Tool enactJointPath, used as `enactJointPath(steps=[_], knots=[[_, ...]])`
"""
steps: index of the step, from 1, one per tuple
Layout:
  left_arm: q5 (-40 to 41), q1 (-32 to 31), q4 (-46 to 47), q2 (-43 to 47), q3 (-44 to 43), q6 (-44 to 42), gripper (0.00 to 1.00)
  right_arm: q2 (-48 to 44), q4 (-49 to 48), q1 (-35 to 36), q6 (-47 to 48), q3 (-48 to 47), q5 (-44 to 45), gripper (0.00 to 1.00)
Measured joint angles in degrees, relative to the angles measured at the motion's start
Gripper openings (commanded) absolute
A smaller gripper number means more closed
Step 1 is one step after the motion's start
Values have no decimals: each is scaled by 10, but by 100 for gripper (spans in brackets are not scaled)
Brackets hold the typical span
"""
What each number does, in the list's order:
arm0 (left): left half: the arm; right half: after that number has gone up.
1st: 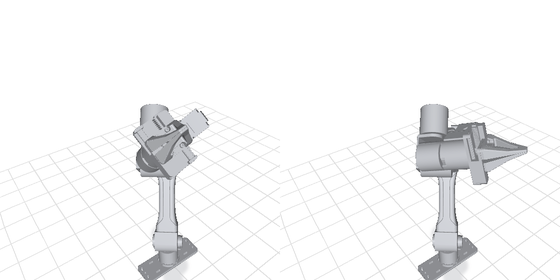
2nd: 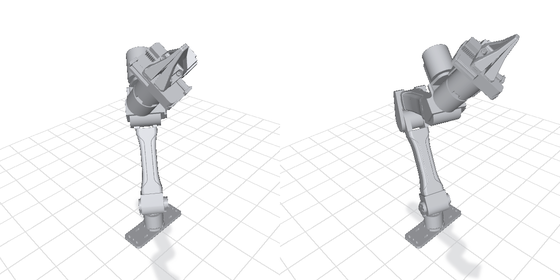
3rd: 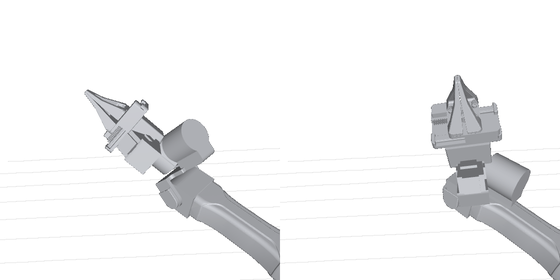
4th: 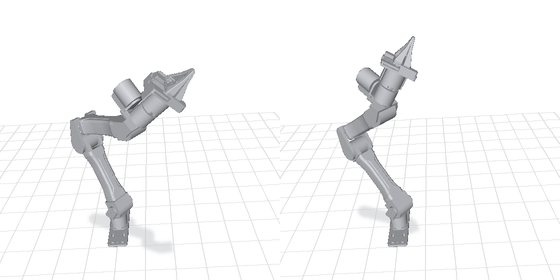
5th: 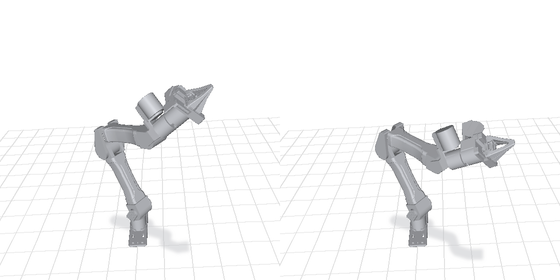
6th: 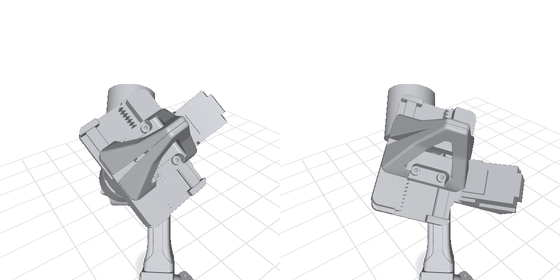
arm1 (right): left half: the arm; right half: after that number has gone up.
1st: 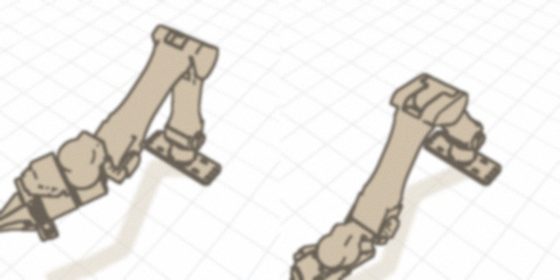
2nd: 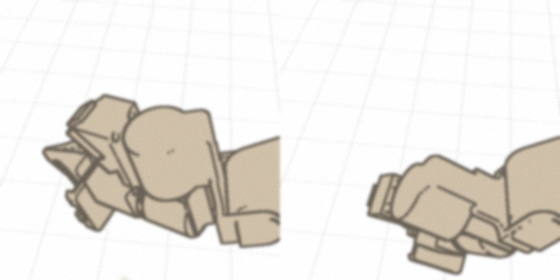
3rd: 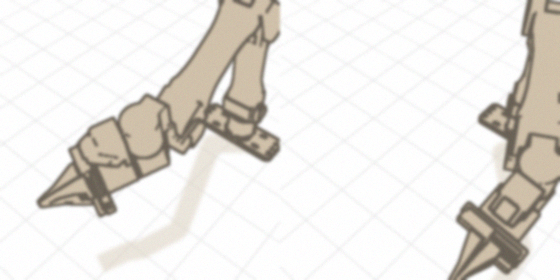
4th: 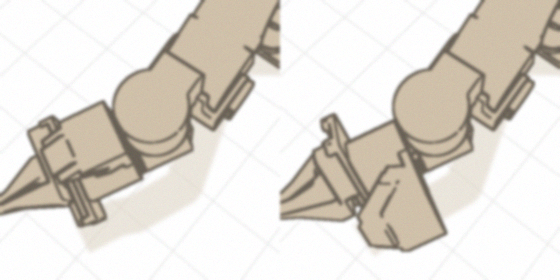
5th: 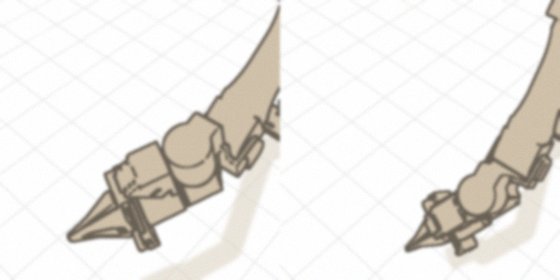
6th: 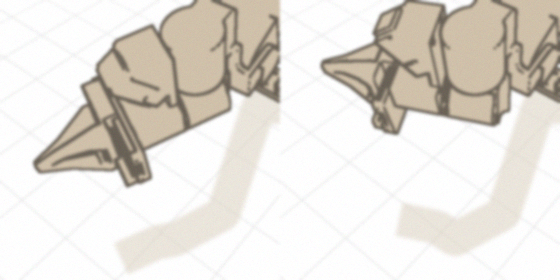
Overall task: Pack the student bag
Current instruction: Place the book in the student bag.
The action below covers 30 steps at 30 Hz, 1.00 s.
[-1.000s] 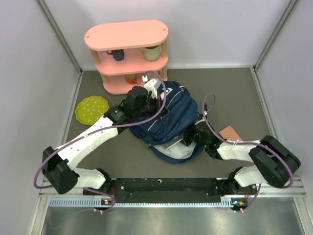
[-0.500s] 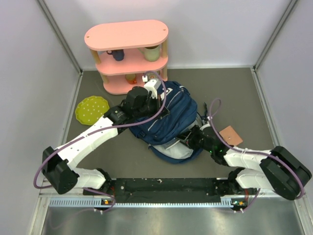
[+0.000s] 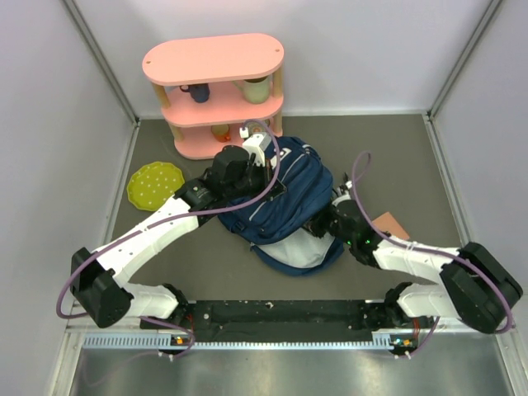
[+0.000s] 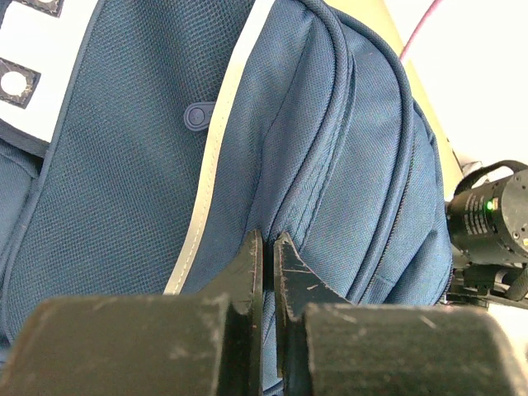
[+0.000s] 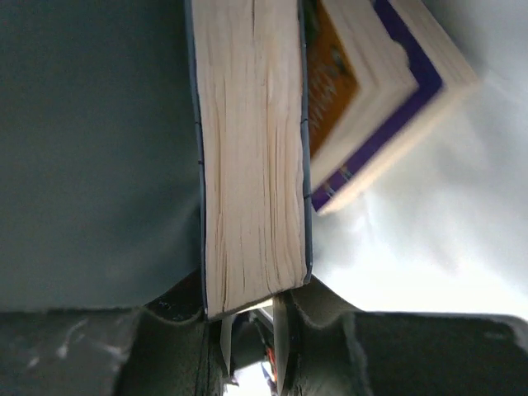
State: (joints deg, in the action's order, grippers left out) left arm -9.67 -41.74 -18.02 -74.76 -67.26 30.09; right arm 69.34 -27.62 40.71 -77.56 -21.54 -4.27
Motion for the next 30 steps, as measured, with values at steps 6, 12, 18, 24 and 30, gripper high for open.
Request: enactJointPath(steps=[6, 12, 18, 24, 30], knots=[[-2, 0, 0, 0, 0, 0, 0, 107, 10, -1, 26, -97, 16, 2], [-2, 0, 0, 0, 0, 0, 0, 170, -24, -5, 40, -99, 12, 33], [-2, 0, 0, 0, 2, -1, 0, 165, -35, -5, 55, -63, -4, 57], [-4, 0, 0, 0, 2, -2, 0, 138, -33, -5, 55, -34, -8, 51], [-4, 0, 0, 0, 2, -2, 0, 136, -53, -5, 45, -27, -9, 31]])
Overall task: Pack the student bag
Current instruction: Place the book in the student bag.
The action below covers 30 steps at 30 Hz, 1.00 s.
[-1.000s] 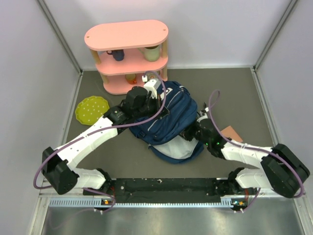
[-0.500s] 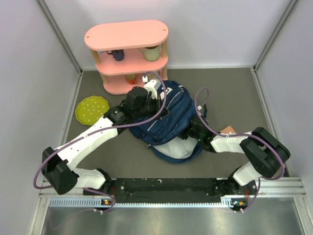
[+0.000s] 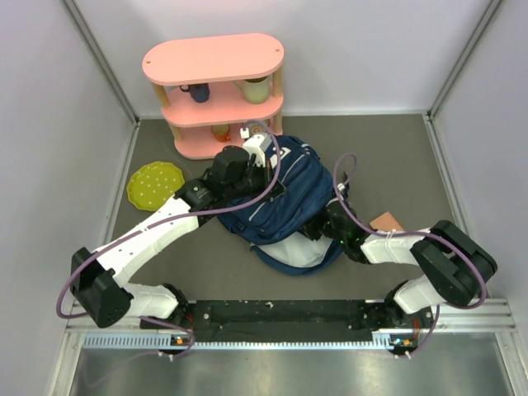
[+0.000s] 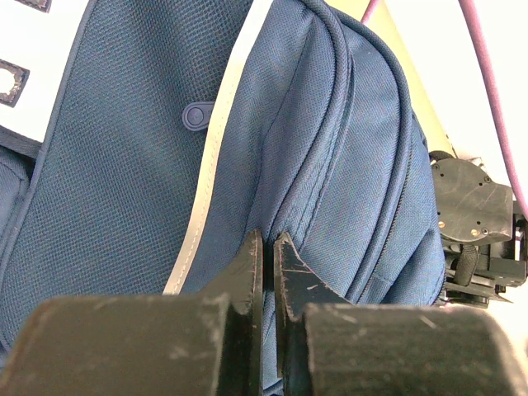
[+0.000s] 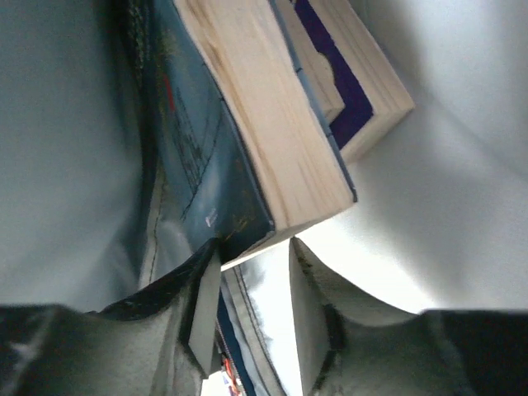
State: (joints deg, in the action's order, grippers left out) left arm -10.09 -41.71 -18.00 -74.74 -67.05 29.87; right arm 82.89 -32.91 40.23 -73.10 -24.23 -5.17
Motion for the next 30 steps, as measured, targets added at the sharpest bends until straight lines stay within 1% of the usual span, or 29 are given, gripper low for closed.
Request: enactJointPath(steps=[1, 2, 5, 8, 11, 13, 14, 15, 17, 19, 20, 22, 23, 26, 30], knots=[[0, 0, 0, 0, 0, 0, 0, 0, -6, 0, -2, 0, 0, 28], [0, 0, 0, 0, 0, 0, 0, 0, -12, 0, -3, 0, 0, 19], [0, 0, 1, 0, 1, 0, 0, 2, -17, -5, -10, -2, -2, 7], [-2, 0, 2, 0, 2, 1, 0, 12, -23, -13, -15, -10, -5, 5], [-5, 0, 4, 0, 2, 1, 0, 28, -23, -21, -15, -30, -5, 6], [-7, 0, 4, 0, 2, 1, 0, 44, -23, -23, -14, -49, -4, 12], [-9, 0, 4, 0, 2, 1, 0, 52, -24, -24, -14, -57, -4, 22], [-10, 0, 5, 0, 2, 1, 0, 58, -26, -24, -14, -63, -4, 26], [-13, 0, 5, 0, 3, 1, 0, 64, -28, -24, -11, -66, -3, 33], [-17, 1, 11, 0, 8, 2, 0, 65, -31, -25, -9, -66, -5, 38], [-18, 1, 13, 0, 11, 3, 0, 65, -37, -26, -5, -66, -6, 45], [-21, 1, 17, 0, 15, 5, 0, 60, -46, -27, 1, -60, -7, 53], [-22, 1, 19, 0, 18, 6, 0, 52, -50, -27, 6, -52, -7, 60], [-23, 1, 26, 0, 27, 7, 0, -9, -29, -32, 32, -19, -5, 66], [-24, 0, 36, 4, 38, 9, 0, -132, 34, -33, 75, 15, -5, 66]])
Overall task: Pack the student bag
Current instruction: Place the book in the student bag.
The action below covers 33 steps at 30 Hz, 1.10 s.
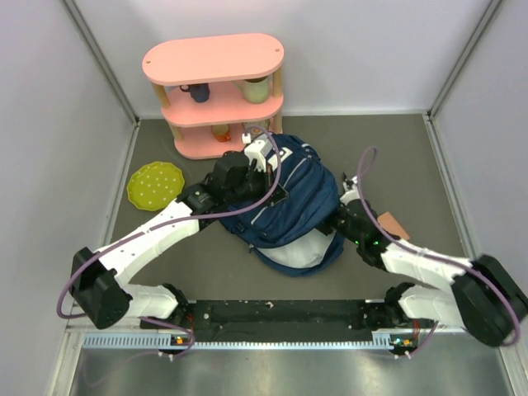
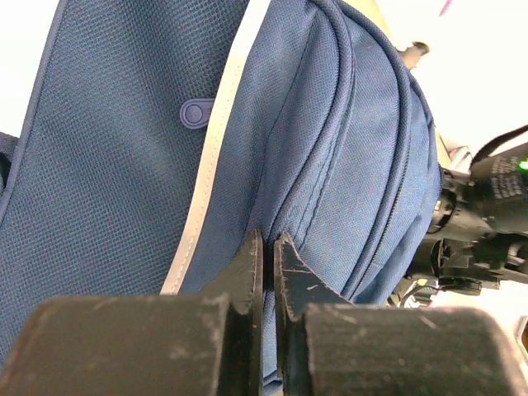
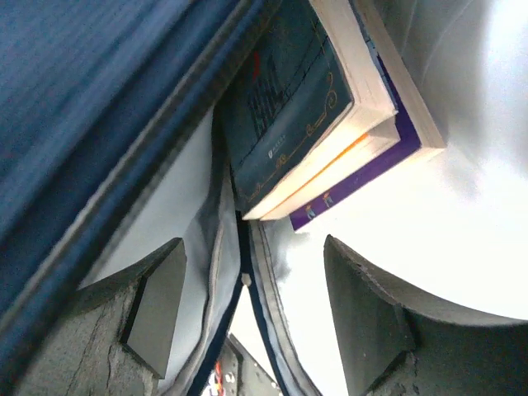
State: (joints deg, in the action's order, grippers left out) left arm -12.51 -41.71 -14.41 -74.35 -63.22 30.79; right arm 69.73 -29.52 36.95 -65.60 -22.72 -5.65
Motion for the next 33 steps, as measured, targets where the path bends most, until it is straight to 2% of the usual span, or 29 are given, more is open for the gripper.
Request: enactJointPath(steps=[4, 9, 14, 23, 28, 30, 31, 33], knots=[[-5, 0, 7, 2, 3, 0, 0, -119, 112, 0, 36, 18, 24, 67], [-32, -10, 21, 3, 12, 14, 0, -294, 299, 2, 68, 41, 70, 67], [-49, -14, 29, 3, 28, 24, 0, -470, 457, 1, 73, 44, 148, 67], [-63, -14, 36, 3, 42, 19, 0, -488, 585, 1, 54, 41, 172, 69], [-86, -17, -2, -25, 22, -18, 1, -520, 684, 1, 51, 6, 227, 72], [-91, -21, -16, -34, 21, -29, 9, -547, 704, 1, 54, -11, 247, 73], [-91, -23, -25, -35, 21, -34, 2, -560, 711, 1, 56, -20, 256, 73], [-91, -26, -39, -35, 24, -42, 0, -575, 716, 1, 56, -32, 271, 73]])
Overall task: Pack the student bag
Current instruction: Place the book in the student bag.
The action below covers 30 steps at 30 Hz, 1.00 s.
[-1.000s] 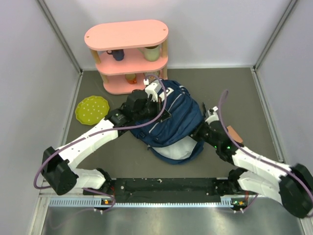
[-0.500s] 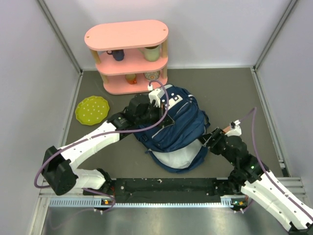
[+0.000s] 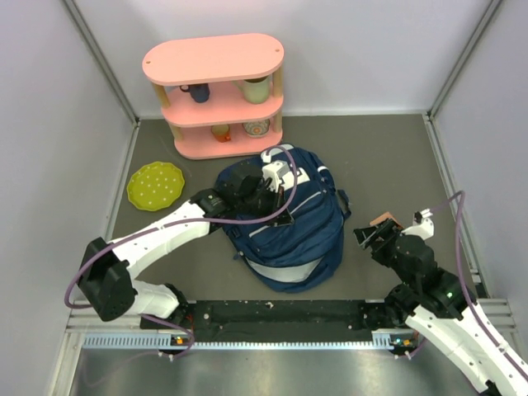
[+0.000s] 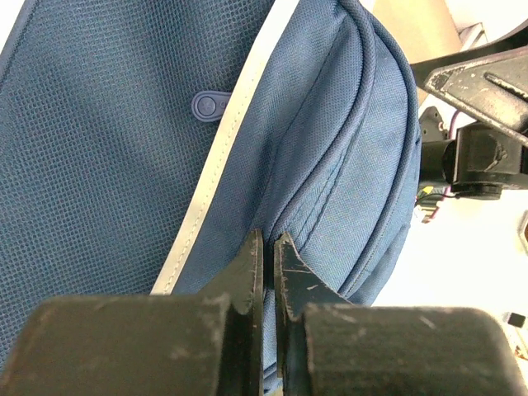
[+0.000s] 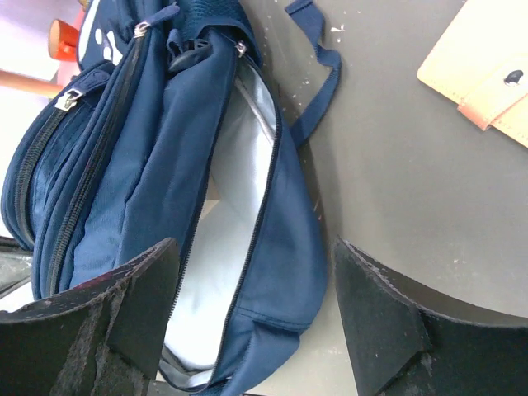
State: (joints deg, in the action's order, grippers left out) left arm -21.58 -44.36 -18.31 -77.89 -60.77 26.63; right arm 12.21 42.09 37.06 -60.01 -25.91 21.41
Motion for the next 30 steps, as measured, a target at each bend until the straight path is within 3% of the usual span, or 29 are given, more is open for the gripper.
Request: enactJointPath(steps=[10, 14, 20, 30], knots=[[30, -11, -11, 1, 8, -11, 0, 29, 3, 0, -27, 10, -36, 70], [46, -12, -21, 2, -1, -11, 0, 87, -29, 0, -41, 20, -88, 63], [58, -12, -24, 2, -9, -11, 0, 213, -84, 1, -43, 19, -140, 63], [61, -12, -24, 2, -11, -10, 0, 322, -155, 24, -40, -3, -144, 60]])
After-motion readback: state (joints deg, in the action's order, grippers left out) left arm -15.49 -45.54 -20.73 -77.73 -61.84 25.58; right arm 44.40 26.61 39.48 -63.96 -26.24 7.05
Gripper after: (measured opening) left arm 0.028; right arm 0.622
